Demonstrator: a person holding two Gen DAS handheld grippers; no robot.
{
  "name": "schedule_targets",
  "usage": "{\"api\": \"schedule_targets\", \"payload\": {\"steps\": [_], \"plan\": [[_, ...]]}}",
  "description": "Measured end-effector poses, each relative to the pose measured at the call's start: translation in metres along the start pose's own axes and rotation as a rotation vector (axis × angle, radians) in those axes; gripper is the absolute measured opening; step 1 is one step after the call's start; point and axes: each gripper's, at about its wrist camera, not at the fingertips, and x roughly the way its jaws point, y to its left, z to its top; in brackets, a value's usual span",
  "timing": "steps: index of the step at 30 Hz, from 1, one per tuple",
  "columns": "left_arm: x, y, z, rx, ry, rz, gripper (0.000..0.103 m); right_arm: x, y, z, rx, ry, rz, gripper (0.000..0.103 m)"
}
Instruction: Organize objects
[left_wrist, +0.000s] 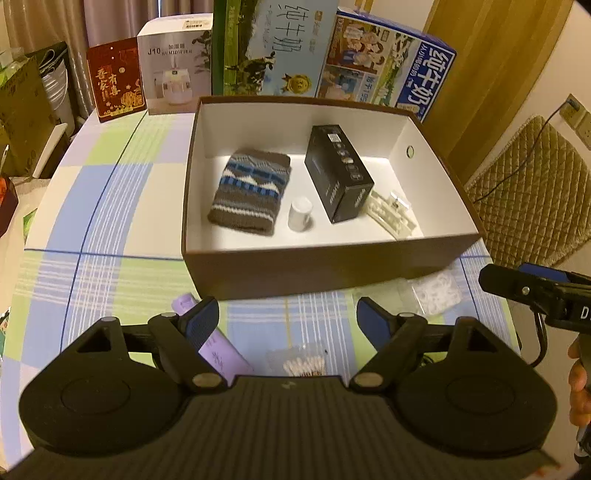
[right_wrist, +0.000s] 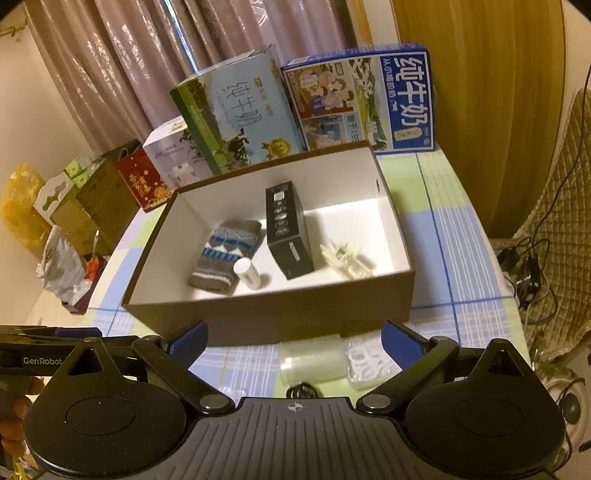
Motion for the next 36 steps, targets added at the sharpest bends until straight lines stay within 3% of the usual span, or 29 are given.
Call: {"api": "schedule_targets", "payload": {"steps": [6, 20, 36], "plan": [[-0.004, -0.001, -0.017, 0.002, 0.013, 0.011, 0.079, -0.001, 0.003, -0.019, -0.031, 0.032, -0.016, 0.098], [0.011, 0.002, -0.064, -0.014, 0.127, 0.010, 0.079, 0.007, -0.002, -0.074, -0.086, 0.143, -0.053, 0.098], [0.028, 0.001, -0.077, -0.031, 0.167, -0.005, 0.079, 0.023, -0.005, -0.091, -0.141, 0.185, -0.068, 0.097]]}}
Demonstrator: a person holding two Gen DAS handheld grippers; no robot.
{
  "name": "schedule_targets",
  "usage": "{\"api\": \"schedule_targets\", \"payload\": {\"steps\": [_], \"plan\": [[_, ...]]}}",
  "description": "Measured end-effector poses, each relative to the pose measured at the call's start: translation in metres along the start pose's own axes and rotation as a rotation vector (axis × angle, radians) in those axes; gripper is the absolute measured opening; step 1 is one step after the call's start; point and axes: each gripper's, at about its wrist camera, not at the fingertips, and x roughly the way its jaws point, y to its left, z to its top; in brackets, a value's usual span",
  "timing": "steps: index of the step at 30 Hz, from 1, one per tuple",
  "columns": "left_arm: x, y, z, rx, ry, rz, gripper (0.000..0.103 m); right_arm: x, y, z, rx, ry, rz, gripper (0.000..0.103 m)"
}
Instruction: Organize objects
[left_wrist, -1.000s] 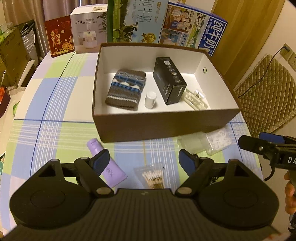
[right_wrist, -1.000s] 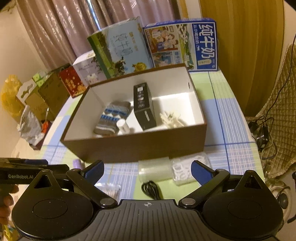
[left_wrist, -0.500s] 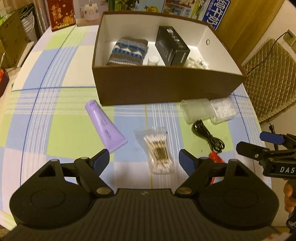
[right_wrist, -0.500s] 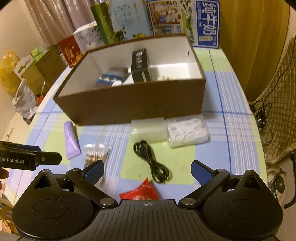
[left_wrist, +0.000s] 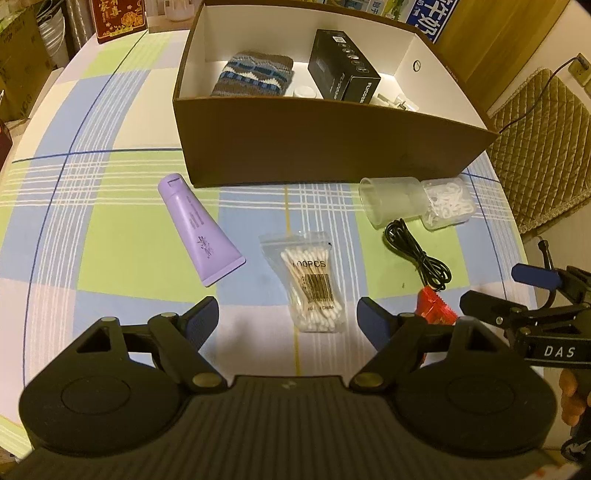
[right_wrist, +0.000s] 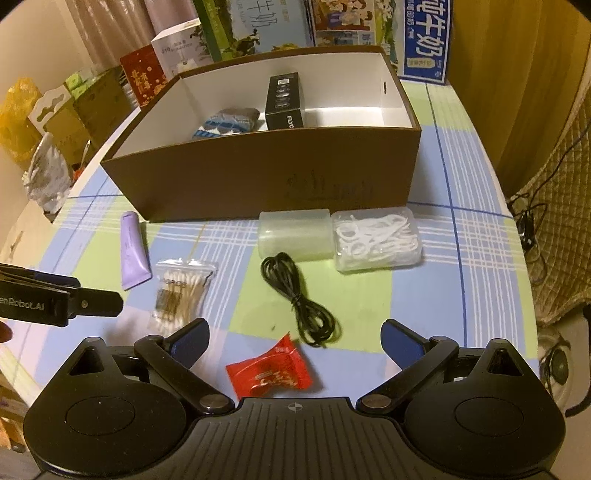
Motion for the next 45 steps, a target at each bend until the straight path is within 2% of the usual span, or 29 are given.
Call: {"api": "schedule_targets", "payload": {"steps": [3, 11, 14, 27, 31, 36, 40, 45], "plan": [[0.006, 0.002, -0.002, 0.001, -0.004, -0.003, 0.079, 0.007, -0.002, 0.000, -0.029, -0.009, -0.003, 0.090], [0.020, 0.007, -0.007, 0.002, -0.033, -0.017, 0.078, 0.037, -0.005, 0.003, -0.116, -0.011, 0.028, 0.053], [0.025, 0.007, -0.008, 0.001, -0.037, -0.020, 0.078, 0.050, -0.004, 0.004, -0.155, -0.007, 0.043, 0.044], [0.044, 0.003, -0.006, 0.007, -0.034, -0.002, 0.078, 0.090, 0.004, 0.003, -0.268, 0.000, 0.035, 0.026], [0.050, -0.002, -0.005, 0.018, -0.029, -0.004, 0.078, 0.092, 0.004, 0.002, -0.316, 0.014, 0.033, 0.013], [0.058, -0.009, -0.003, 0.035, -0.028, -0.008, 0.077, 0.085, -0.011, -0.003, -0.296, 0.031, 0.036, 0.013], [0.066, -0.017, 0.000, 0.057, -0.026, -0.014, 0.073, 0.075, -0.028, -0.009, -0.254, 0.040, 0.023, 0.013], [0.079, -0.030, 0.005, 0.107, -0.030, 0.027, 0.069, 0.065, -0.049, -0.015, -0.194, 0.038, -0.004, 0.013]]}}
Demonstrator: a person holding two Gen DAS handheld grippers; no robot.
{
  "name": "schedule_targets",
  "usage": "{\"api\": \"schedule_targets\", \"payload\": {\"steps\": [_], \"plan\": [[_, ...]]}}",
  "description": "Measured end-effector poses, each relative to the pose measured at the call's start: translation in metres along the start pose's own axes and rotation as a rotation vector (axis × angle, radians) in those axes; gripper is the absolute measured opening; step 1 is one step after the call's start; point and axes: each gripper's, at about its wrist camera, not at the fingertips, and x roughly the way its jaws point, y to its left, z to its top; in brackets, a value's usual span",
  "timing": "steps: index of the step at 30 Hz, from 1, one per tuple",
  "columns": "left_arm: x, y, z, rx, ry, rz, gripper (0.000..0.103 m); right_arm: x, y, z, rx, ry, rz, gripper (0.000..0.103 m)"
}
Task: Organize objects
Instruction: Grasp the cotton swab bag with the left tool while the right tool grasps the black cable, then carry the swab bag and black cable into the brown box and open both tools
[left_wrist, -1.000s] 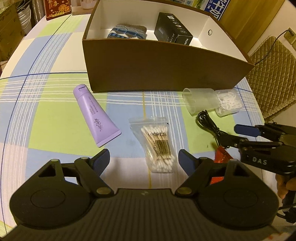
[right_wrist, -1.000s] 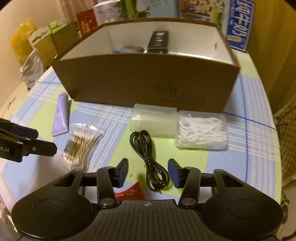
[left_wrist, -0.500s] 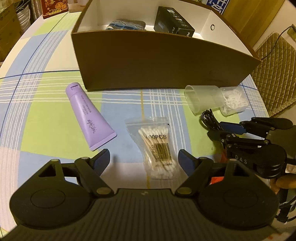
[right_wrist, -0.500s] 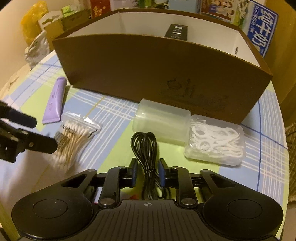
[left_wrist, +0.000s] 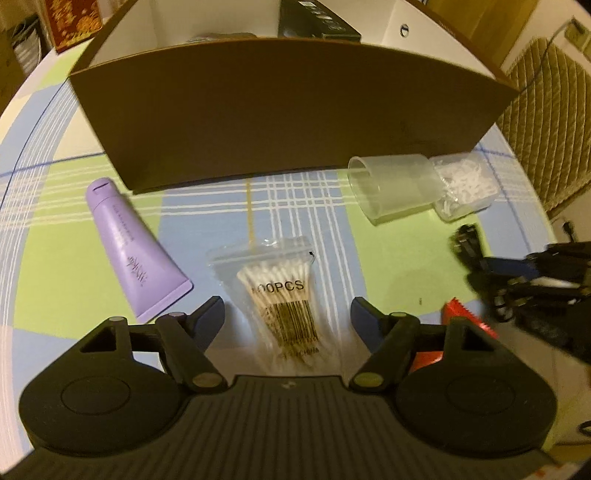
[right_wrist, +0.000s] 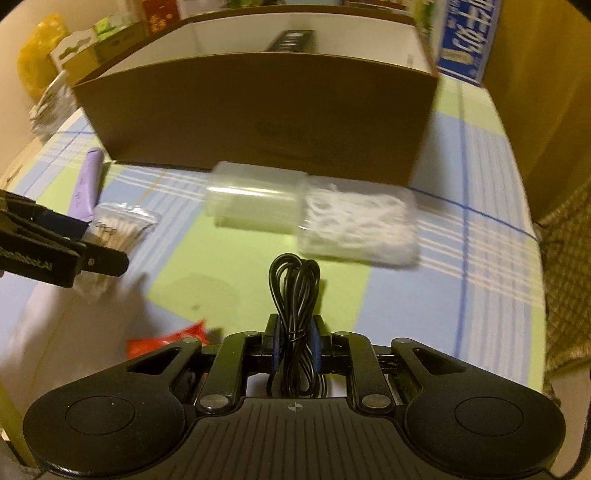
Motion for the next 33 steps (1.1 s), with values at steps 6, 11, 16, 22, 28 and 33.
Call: {"api": "schedule_targets", "payload": {"steps": [6, 11, 16, 22, 28, 33], "plan": [[0.008, -0.008, 0.004, 0.056, -0.030, 0.050, 0.057, -0.006, -0.014, -0.006, 0.046, -0.015, -0.022, 0.013], [0.003, -0.014, 0.001, 0.080, -0.050, 0.042, 0.031, -0.007, -0.016, -0.006, 0.055, -0.026, -0.014, 0.014], [-0.003, -0.017, -0.009, 0.061, -0.047, 0.043, 0.023, -0.004, -0.014, -0.004, 0.026, -0.037, -0.015, 0.022], [-0.011, -0.015, -0.022, 0.013, -0.036, 0.069, 0.022, 0.000, -0.010, -0.004, -0.012, -0.055, -0.037, 0.026], [-0.018, -0.010, -0.036, -0.031, -0.034, 0.103, 0.022, 0.001, -0.007, -0.003, -0.051, -0.053, -0.031, 0.016], [-0.025, -0.009, -0.044, -0.050, -0.028, 0.117, 0.022, 0.000, -0.007, -0.002, -0.064, -0.042, -0.022, 0.015]]}}
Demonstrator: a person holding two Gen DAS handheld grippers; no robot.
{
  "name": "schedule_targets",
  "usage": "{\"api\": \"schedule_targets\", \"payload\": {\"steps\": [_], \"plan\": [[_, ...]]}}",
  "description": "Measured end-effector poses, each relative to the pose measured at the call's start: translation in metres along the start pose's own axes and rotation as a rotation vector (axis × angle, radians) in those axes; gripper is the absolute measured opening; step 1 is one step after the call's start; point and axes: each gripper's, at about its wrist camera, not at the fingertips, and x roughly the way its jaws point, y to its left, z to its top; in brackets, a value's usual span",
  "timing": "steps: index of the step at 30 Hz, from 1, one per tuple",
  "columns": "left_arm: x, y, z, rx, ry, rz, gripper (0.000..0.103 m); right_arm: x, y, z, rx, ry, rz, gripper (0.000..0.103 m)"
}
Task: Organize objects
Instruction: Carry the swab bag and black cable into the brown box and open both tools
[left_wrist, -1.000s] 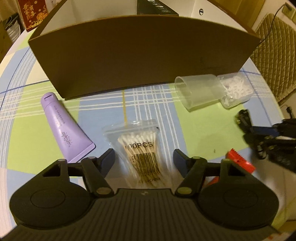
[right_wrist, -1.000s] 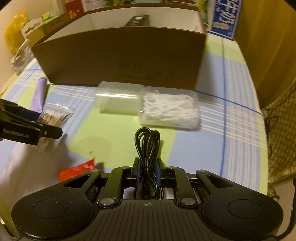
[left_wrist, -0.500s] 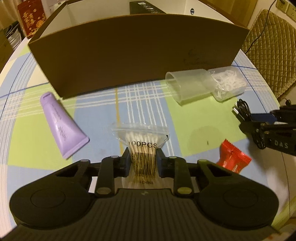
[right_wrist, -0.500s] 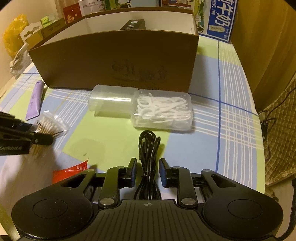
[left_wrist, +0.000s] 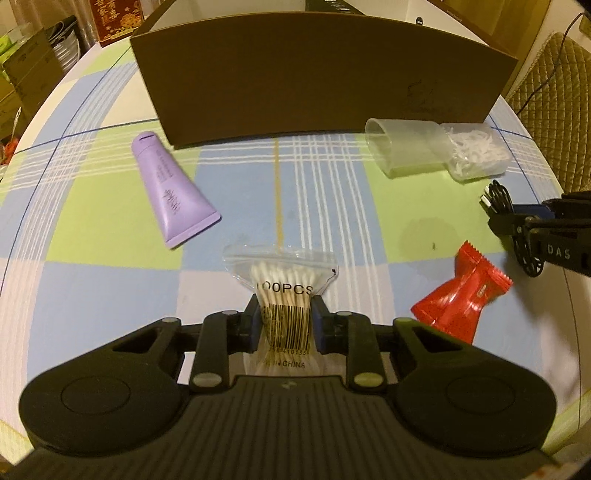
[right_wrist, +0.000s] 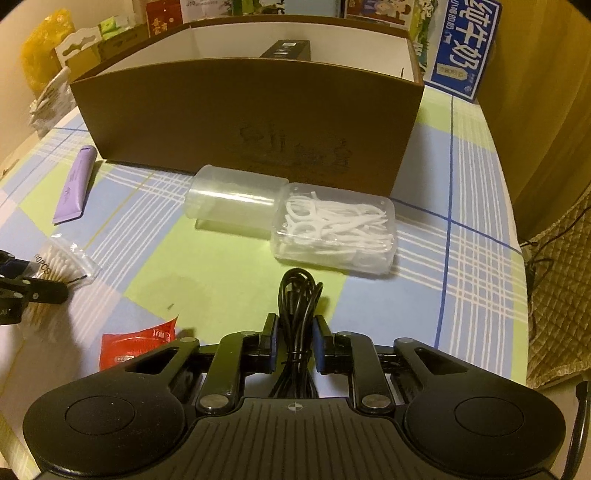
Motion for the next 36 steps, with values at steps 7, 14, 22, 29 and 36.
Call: {"api": "schedule_targets", "payload": {"steps": [7, 14, 22, 29, 36], "plan": [[-0.013, 0.006, 0.003, -0.004, -0.018, -0.008, 0.021, -0.006, 0.002, 0.001, 0.027, 0.002, 0.028, 0.014], [-0.041, 0.005, 0.028, 0.026, -0.091, -0.054, 0.021, -0.037, 0.005, 0.016, 0.093, -0.077, 0.084, 0.014], [-0.073, 0.004, 0.074, 0.080, -0.199, -0.106, 0.021, -0.072, 0.011, 0.059, 0.181, -0.211, 0.179, 0.014], [-0.084, 0.012, 0.116, 0.095, -0.268, -0.126, 0.021, -0.088, 0.011, 0.103, 0.222, -0.303, 0.208, 0.014], [-0.076, 0.023, 0.160, 0.081, -0.304, -0.124, 0.021, -0.085, -0.002, 0.152, 0.228, -0.375, 0.165, 0.014]]}}
